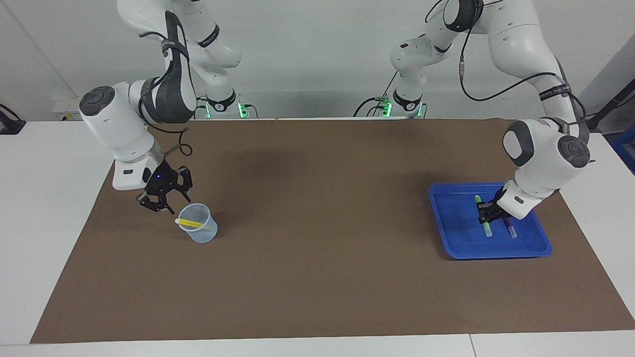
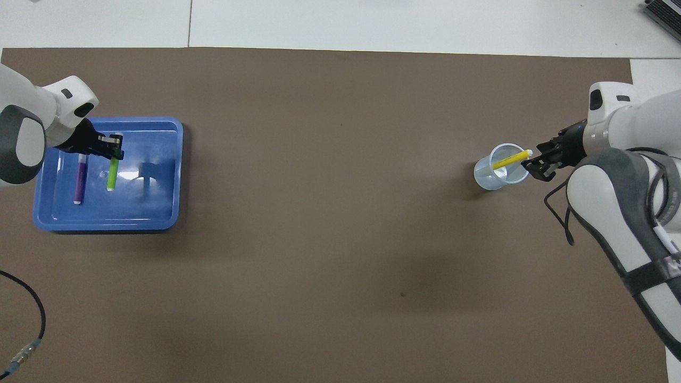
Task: Right arm passes pens to left for tray arrangement
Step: 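Place the green pen in the tray while the right gripper reaches the cup, then grasp the yellow pen in the white cup with the right gripper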
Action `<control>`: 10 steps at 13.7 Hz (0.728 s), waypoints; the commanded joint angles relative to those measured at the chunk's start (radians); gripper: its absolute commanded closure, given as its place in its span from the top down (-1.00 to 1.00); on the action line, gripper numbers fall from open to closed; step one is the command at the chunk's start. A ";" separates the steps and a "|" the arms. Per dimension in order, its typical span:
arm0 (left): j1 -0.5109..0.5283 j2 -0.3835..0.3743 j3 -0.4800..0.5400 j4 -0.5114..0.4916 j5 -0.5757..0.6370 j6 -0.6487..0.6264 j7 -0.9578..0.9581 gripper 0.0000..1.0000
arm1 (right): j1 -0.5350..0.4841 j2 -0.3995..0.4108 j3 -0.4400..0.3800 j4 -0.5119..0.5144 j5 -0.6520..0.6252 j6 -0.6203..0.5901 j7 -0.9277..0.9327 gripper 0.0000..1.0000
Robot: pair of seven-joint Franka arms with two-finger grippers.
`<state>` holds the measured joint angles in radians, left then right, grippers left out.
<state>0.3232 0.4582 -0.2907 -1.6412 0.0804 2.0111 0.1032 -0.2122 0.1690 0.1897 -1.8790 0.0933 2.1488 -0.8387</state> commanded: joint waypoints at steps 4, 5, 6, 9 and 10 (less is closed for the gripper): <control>0.042 0.007 -0.007 -0.043 0.016 0.058 0.001 -1.00 | -0.027 0.043 0.011 -0.009 -0.046 0.091 -0.034 0.01; 0.049 0.007 -0.007 -0.073 0.019 0.105 0.003 -1.00 | -0.027 0.047 0.011 -0.011 -0.046 0.100 -0.034 0.01; 0.053 0.004 -0.007 -0.098 0.019 0.126 0.003 -1.00 | -0.027 0.056 0.011 -0.011 -0.046 0.108 -0.033 0.00; 0.057 -0.001 -0.008 -0.112 0.019 0.113 0.003 -1.00 | -0.026 0.061 0.011 -0.014 -0.044 0.114 -0.025 -0.04; 0.059 -0.003 -0.007 -0.121 0.019 0.115 0.003 -1.00 | -0.027 0.066 0.011 -0.018 -0.044 0.115 -0.020 -0.05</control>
<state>0.3676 0.4724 -0.2902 -1.7308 0.0805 2.0997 0.1032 -0.2235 0.2309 0.1894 -1.8843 0.0685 2.2459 -0.8524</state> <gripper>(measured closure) 0.824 0.511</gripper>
